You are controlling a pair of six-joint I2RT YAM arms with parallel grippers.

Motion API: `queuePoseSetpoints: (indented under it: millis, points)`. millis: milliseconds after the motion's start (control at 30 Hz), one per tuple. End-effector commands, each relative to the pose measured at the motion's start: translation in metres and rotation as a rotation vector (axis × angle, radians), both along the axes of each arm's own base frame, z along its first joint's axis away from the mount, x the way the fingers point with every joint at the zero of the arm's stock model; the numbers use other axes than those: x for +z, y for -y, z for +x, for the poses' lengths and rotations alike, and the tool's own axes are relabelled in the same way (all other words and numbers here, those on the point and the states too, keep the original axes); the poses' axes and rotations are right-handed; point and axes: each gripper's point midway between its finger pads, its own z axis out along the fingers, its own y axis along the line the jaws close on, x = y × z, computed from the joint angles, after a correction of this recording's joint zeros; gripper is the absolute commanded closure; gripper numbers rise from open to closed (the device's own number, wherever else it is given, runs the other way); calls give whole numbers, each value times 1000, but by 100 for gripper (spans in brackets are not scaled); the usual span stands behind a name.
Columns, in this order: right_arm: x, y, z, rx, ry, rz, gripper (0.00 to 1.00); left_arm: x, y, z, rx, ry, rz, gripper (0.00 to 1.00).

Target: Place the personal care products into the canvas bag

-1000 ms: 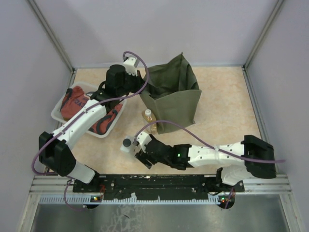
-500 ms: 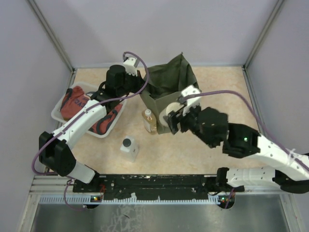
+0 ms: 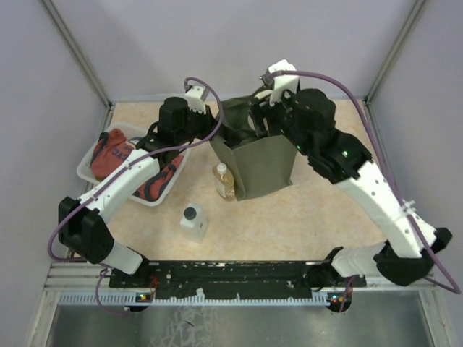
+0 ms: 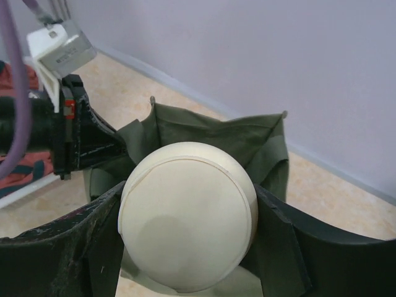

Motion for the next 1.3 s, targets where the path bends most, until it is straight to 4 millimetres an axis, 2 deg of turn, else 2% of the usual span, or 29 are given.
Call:
queuePoseSetpoints:
  millis: [0,133,267,567,733,1033,1267]
  points:
    - [46,-19,27,136,92,122,100,-1,3,0,-23,-1,3,100]
    - [17,-19,57,100,39,83,100,-1,3,-2,-28,2,6,100]
    - [-23,-25,67,101,-31,51,100,-3,3,-2,-32,-3,7,100]
    - [-97,-46,42,226,-228,101,100,-2,5,-3,-40,-1,1,100]
    - [-144,-54,39,252,-316,93,100,5,8,-5,-56,7,-15,100]
    - [-187,-72,39,282,-402,64,100,10,10,-7,-73,11,-28,100]
    - [-226,-86,51,229,-465,-49,100,11,10,-9,-80,12,-33,100]
